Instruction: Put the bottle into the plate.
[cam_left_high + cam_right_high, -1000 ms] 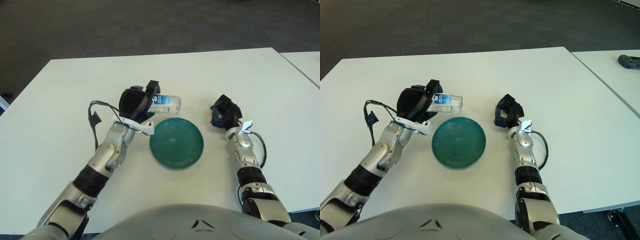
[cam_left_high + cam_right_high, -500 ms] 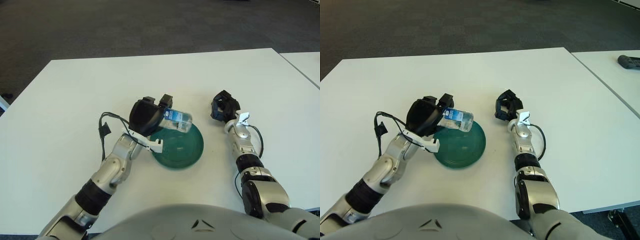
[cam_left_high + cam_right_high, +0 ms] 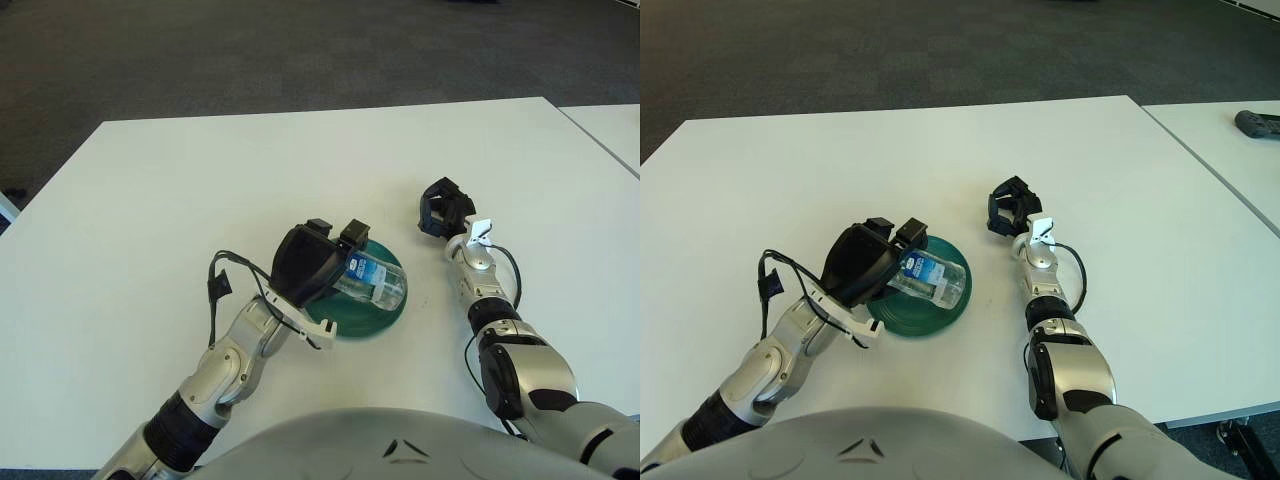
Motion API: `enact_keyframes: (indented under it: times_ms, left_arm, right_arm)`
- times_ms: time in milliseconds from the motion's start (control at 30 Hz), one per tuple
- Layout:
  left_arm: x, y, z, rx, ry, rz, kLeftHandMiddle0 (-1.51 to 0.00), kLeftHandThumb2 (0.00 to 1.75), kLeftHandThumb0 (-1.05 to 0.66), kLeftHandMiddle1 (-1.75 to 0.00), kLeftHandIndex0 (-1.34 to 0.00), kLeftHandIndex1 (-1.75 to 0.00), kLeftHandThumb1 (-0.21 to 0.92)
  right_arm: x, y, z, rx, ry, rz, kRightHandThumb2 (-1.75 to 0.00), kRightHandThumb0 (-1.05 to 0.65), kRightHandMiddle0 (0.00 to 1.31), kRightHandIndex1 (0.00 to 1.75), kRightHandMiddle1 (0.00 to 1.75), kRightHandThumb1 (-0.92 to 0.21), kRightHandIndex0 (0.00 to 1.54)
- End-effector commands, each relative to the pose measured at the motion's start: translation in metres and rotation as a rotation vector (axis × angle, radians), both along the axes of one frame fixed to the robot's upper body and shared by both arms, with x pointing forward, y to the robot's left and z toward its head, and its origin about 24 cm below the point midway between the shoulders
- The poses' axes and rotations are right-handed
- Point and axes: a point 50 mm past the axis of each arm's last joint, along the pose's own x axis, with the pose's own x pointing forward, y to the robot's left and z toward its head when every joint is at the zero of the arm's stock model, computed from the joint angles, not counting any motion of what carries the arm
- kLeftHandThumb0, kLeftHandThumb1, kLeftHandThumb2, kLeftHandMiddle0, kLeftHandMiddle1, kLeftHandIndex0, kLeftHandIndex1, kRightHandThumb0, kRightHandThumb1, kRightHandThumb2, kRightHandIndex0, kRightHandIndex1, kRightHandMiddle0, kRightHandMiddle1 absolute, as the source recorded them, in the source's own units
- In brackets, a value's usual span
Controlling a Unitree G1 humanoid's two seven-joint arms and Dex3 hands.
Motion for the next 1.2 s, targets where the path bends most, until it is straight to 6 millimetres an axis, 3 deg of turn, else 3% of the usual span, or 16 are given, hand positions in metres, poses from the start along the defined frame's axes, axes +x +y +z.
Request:
enact_keyframes:
  times_ms: [0,533,1167]
  left_arm:
    - [0.003,0.003,-0.007,0.005,0.020,0.036,-1.17,1.49,-0.53,-1.75,-0.73,-1.75,0.17]
    - [0.003,-0.003,-0.027,-0.035,0.097,0.118,-1.17,1.49,-0.53,-1.75,-0.73,-1.75,0.17]
    - [0.012,0.001,-0.033,-0.017,0.122,0.150,-1.18,1.50,-0.53,-1.75,-0.73,-1.75,0.17]
  right_arm:
    - [-0.009,0.000,-0.017,0.002,0.087,-0.012,-1.13,-0.44,0.50,1.75,1.75,-0.46,1.11]
    - [-0.010,0.003,-0.007,0.017,0.001,-0.011,-1.14,-0.44,0.51,1.75,1.75,-0.45,1.10]
    - [-0.017,0.001,0.003,0.037,-0.073,-0.001,-1.15,-0.44,0.51,1.75,1.75,-0.45,1.11]
